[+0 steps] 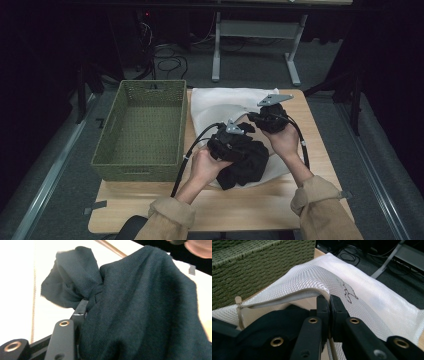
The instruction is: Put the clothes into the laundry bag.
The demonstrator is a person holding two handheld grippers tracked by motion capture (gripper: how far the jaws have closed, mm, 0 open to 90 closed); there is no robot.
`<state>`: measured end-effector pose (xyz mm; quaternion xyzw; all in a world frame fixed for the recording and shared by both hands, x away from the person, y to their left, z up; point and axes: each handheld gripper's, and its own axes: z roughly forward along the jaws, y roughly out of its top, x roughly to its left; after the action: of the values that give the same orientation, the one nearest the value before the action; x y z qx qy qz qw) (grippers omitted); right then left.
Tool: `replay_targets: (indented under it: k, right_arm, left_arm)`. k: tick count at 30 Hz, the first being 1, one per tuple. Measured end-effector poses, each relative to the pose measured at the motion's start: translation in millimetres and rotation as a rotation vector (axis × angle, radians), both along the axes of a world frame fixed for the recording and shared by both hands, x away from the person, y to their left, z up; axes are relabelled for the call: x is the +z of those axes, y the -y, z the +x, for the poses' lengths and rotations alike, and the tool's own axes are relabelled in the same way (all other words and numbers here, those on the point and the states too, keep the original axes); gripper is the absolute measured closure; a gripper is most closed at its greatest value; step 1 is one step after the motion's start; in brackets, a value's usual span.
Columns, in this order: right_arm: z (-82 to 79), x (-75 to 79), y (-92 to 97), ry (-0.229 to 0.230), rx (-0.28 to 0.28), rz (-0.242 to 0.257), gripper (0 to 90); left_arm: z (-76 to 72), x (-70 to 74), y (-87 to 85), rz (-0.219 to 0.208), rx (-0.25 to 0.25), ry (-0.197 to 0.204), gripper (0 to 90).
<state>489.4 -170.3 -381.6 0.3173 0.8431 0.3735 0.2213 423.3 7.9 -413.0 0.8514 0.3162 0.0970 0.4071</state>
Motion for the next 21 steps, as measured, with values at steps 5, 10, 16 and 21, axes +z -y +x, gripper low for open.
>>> replay_targets:
  k: [5, 10, 16, 21]
  right_arm:
    - [-1.4, 1.9, 0.3, 0.004, 0.002, 0.001, 88.1]
    - [-2.7, 1.7, 0.5, 0.006, 0.006, -0.004, 88.1]
    - [-3.3, 1.9, -0.7, 0.005, 0.009, -0.002, 88.1]
    - [-4.7, 1.4, -1.9, 0.001, 0.01, -0.005, 88.1]
  left_arm:
    - [2.9, -3.6, 3.0, 0.04, 0.032, 0.041, 46.6]
    - [11.7, -10.4, 3.6, 0.031, 0.06, 0.008, 46.5]
    - [19.3, -16.3, 4.9, 0.026, 0.091, 0.0, 46.2]
    - [26.3, -22.3, 6.0, 0.02, 0.124, -0.001, 46.0]
